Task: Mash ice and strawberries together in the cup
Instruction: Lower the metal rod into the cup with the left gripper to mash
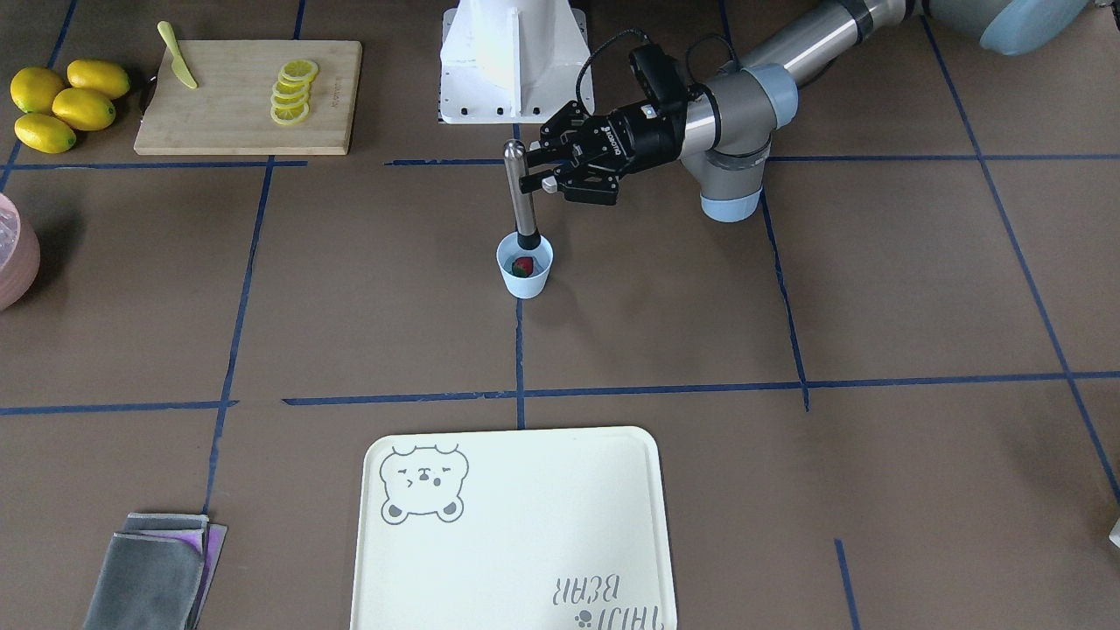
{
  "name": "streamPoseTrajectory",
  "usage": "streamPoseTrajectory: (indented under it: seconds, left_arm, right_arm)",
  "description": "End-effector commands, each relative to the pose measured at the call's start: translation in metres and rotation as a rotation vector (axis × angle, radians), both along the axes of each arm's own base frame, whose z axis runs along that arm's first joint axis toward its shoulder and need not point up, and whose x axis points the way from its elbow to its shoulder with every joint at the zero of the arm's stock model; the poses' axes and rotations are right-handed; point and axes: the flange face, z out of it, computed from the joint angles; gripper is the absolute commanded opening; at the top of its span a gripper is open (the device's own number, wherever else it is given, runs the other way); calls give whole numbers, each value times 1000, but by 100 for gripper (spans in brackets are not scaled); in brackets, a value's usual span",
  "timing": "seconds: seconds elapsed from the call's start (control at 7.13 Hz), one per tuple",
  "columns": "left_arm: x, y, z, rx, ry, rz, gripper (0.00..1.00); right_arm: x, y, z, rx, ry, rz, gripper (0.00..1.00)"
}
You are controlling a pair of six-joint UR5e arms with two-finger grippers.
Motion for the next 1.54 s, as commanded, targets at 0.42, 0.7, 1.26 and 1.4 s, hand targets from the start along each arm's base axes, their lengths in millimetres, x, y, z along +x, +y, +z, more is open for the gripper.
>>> streamPoseTrajectory:
  seconds: [0.42, 0.7, 1.26, 1.4]
  left_arm:
    - [28, -6, 16, -47, -40, -26, 0]
    - [28, -6, 14, -66, -28, -46, 0]
    - [-35, -28, -66, -99, -62, -110, 0]
    - [-48, -26, -88, -157, -112, -101, 0]
  right_arm:
    - [0, 0, 0, -3, 0, 3, 99]
    - [0, 0, 0, -4, 0, 4, 99]
    - [0, -1, 0, -3, 0, 4, 99]
    - [0, -1, -1, -4, 0, 5, 99]
